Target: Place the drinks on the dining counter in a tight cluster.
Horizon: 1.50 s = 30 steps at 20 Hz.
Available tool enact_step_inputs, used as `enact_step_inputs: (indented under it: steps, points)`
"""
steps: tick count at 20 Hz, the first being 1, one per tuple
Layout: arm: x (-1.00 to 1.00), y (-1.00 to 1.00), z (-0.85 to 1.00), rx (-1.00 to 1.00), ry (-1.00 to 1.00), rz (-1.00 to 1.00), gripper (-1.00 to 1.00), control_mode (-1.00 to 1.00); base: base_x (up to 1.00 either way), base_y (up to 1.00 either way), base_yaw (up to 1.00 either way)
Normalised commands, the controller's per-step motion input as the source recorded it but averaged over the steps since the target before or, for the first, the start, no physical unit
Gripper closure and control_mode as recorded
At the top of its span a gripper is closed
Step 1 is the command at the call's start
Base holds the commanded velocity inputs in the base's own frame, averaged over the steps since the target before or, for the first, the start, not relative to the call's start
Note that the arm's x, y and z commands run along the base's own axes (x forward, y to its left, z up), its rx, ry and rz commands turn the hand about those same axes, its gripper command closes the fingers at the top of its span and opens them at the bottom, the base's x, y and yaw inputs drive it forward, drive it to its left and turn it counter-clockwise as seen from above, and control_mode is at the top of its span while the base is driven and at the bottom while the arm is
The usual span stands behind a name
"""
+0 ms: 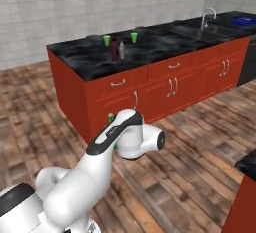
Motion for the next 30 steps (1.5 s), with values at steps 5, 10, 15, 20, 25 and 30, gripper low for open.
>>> enact_step_inputs:
  steps: [5,10,15,20,25,30]
  points:
    - [0.00,0.00,0.00,0.00,0.00,0.00,1.00,1.00,0.72,0.00,-0.22]
    - [0.00,0.00,0.00,0.00,0.00,0.00,1.00,1.00,0.68,0.00,-0.25]
    - [0.00,0.00,0.00,0.00,0.00,0.00,1.00,1.00,0.87,0.00,-0.08]
    - [0.00,0.00,0.00,0.00,0.00,0.00,1.00,1.00,0.94,0.00,0.01]
    - [0.00,0.00,0.00,0.00,0.00,0.00,1.00,1.00,0.94,0.00,0.02]
    - [0.00,0.00,0.00,0.00,0.00,0.00,1.00,1.00,0.94,0.00,0.02]
